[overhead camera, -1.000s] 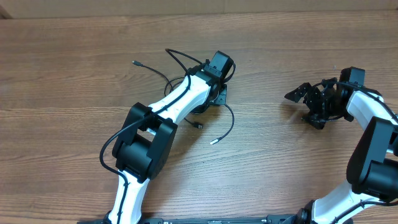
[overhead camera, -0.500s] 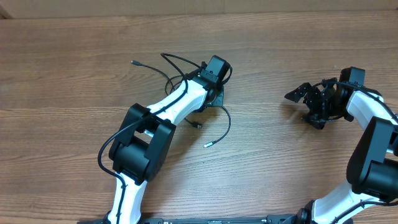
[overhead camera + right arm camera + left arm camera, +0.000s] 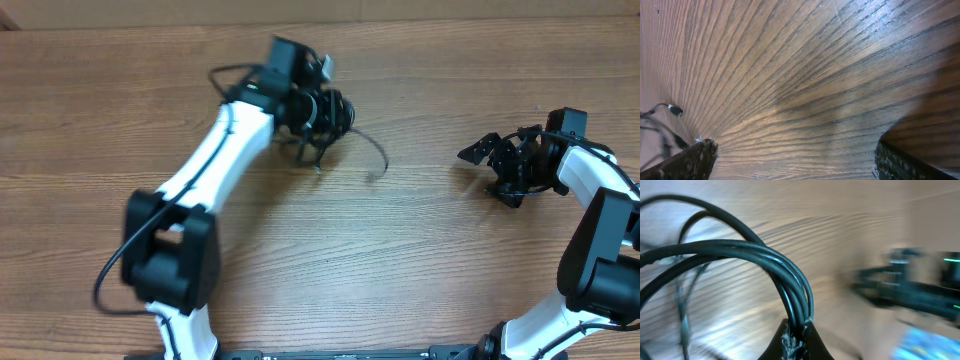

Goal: Untangle cables

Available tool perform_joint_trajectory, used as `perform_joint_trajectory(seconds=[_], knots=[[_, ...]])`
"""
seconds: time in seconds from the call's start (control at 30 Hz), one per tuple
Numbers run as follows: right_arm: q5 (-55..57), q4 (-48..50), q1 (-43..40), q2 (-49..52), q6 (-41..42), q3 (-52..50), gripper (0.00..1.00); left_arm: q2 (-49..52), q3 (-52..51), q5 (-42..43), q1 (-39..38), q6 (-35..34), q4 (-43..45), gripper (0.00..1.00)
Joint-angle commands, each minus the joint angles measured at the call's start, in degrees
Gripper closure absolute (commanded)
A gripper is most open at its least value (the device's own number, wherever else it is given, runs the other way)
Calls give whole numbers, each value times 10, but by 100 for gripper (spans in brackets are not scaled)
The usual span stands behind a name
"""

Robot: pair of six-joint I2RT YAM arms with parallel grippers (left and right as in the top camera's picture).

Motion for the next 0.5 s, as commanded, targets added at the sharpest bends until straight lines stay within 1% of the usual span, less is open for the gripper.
perform_joint_trajectory(seconds=[0.0,0.13,0.2,0.27,0.33,0.37,0.4,0.43,0.47], knots=[[43,3,-4,10,-4,-6,0,-45,17,212,39,13,6,96],[43,9,-4,10,-1,-6,0,-44,17,320,72,13,6,96],[32,28,-3,10,20,-6,0,-44,17,369,84,20,6,96],[-38,15,-4,10,64,-6,0,-44,17,409,92,33,5,96],[-101,-35,-4,10,69,-6,0,-44,17,420,94,46,-1,96],[-143,-52,-3,10,64,-6,0,-44,17,411,94,54,-10,96],[-174,-49,-3,10,36,-6,5,-44,17,399,94,53,-15,96],[-219,-47,-2,10,-12,-6,19,-44,17,379,94,50,-19,96],[-262,-49,-2,10,-52,-6,24,-44,17,349,94,39,-26,96]])
